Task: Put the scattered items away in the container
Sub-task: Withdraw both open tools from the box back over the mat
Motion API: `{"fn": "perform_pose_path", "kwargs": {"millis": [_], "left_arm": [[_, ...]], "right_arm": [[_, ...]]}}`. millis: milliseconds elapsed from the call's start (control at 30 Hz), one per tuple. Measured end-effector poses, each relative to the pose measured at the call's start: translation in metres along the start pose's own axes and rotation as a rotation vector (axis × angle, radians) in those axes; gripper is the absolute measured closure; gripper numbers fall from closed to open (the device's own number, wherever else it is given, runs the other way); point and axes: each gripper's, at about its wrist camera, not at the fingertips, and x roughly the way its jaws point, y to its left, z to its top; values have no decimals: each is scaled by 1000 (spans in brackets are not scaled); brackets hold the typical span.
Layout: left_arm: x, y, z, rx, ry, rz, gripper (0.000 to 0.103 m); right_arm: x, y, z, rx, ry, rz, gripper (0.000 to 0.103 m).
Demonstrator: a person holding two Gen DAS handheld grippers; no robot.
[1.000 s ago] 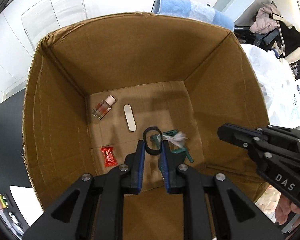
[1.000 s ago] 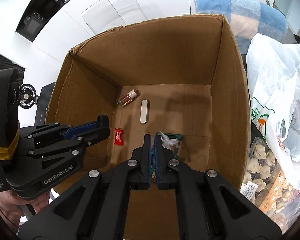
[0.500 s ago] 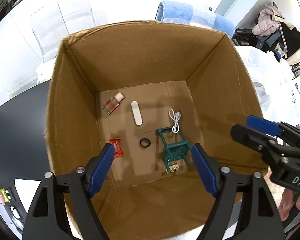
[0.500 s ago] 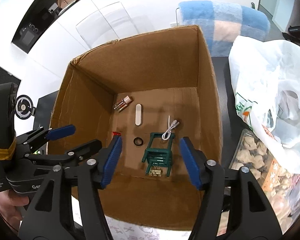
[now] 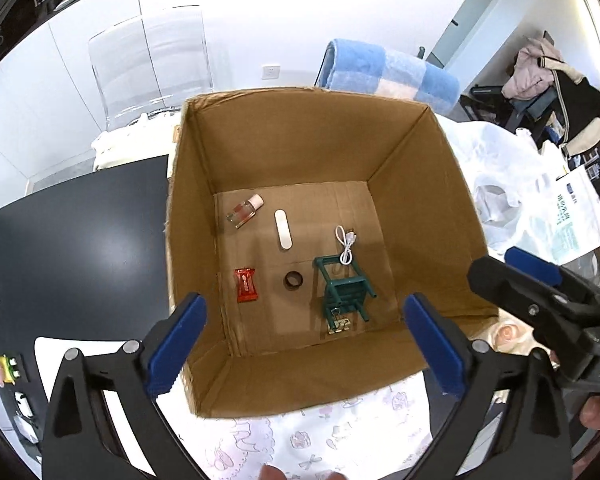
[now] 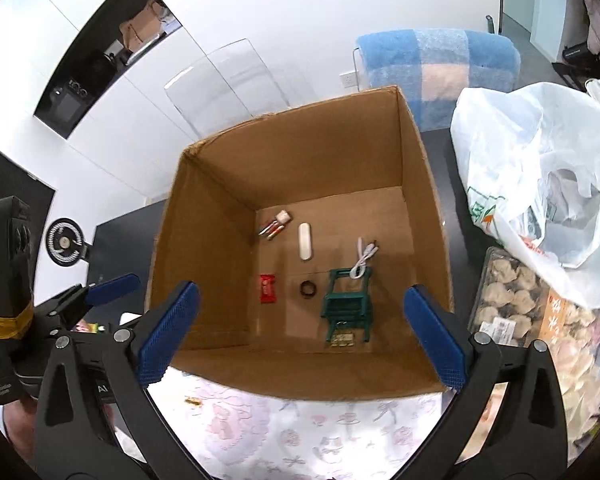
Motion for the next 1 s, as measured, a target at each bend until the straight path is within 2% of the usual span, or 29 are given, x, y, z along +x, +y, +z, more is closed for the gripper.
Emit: {"fn": "perform_pose_path", "kwargs": {"millis": [167, 333, 700, 1000], "left_arm": [[-16, 9, -9, -42, -25, 24, 4], [-27, 26, -17, -111, -45, -4, 4], [-55, 57, -34, -116, -65, -17, 4], [-74, 100, -55, -109, -62, -12, 4]], "right_arm": [[-12, 12, -5, -19, -8, 3, 0], [-19, 25, -11, -49, -17, -4, 0], [-27, 55, -27, -71, -22, -8, 0], [-26, 100, -46, -86, -17, -32, 0]]}}
